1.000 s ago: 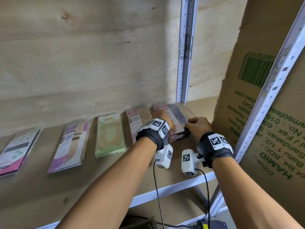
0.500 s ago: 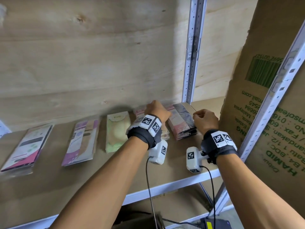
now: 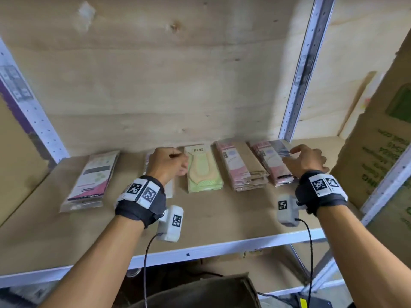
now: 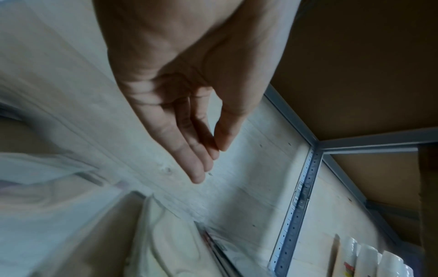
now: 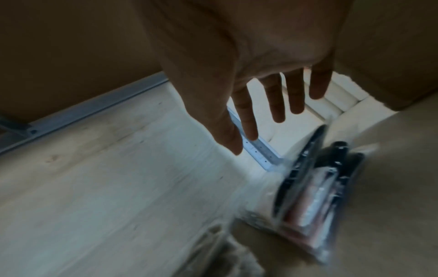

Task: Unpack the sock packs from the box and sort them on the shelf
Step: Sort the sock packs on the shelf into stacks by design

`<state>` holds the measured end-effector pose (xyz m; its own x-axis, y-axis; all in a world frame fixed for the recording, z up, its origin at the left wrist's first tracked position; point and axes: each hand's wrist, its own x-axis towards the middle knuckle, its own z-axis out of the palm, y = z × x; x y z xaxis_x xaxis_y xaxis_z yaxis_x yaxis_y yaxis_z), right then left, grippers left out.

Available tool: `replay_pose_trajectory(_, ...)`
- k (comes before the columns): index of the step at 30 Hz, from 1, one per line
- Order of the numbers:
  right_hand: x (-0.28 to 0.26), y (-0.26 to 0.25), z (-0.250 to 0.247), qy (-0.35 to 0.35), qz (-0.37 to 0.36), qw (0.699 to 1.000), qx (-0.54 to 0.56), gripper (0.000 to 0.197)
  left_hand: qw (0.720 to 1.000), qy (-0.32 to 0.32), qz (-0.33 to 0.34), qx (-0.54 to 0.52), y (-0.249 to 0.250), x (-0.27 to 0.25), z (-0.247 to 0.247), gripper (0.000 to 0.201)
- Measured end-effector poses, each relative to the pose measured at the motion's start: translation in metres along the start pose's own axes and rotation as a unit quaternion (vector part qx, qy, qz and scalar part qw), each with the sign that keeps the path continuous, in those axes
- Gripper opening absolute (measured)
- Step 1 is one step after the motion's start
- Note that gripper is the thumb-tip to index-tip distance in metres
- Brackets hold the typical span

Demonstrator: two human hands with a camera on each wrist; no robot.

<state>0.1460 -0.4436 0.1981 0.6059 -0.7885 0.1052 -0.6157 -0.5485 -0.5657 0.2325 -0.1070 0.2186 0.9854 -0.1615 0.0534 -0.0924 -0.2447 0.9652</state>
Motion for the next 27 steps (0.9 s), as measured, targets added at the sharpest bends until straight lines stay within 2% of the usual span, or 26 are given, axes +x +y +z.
replay_pose_trajectory(1,0.002,0.006,0.001,-0.028,0.009,1.000,-0.006,0.035,1.000,-0.001,0.001,-0.007,-0.002,-0.002,-0.008,0.006)
replay_pose_trajectory(3,0.006,0.014,0.003,-0.064,0.009,0.998,-0.002,0.047,1.000,-0.007,0.001,-0.007,-0.008,-0.005,-0.019,0.013)
replay_pose_trajectory(5,0.009,0.020,0.004,-0.069,-0.004,0.998,-0.002,0.052,1.000,-0.008,0.002,-0.002,-0.012,-0.005,-0.026,0.018)
replay_pose_trajectory(8,0.011,0.026,0.007,-0.061,-0.014,0.998,-0.012,0.049,1.000,-0.003,-0.001,-0.008,-0.017,-0.003,-0.028,0.021)
replay_pose_trajectory(14,0.014,0.028,0.006,-0.060,-0.016,0.998,-0.020,0.042,1.000,0.005,0.003,0.011,-0.028,0.002,-0.034,0.010)
replay_pose_trajectory(17,0.006,0.019,0.006,-0.012,-0.012,0.999,-0.037,0.041,1.000,0.014,0.007,0.014,-0.033,0.003,-0.042,0.006)
replay_pose_trajectory(20,-0.009,-0.003,0.006,0.054,-0.073,0.996,-0.015,0.028,0.999,0.036,0.014,0.002,-0.042,0.003,-0.056,0.008)
replay_pose_trajectory(23,-0.037,-0.037,0.010,0.100,-0.196,0.975,0.042,0.015,0.998,0.065,0.015,-0.001,-0.052,0.007,-0.081,0.007)
replay_pose_trajectory(25,-0.060,-0.063,0.016,0.071,-0.280,0.954,0.084,0.011,0.997,0.079,0.010,0.003,-0.063,0.010,-0.102,0.009)
replay_pose_trajectory(27,-0.085,-0.093,0.027,-0.011,-0.322,0.939,0.121,0.011,0.995,0.102,0.001,0.008,-0.078,0.012,-0.124,0.011)
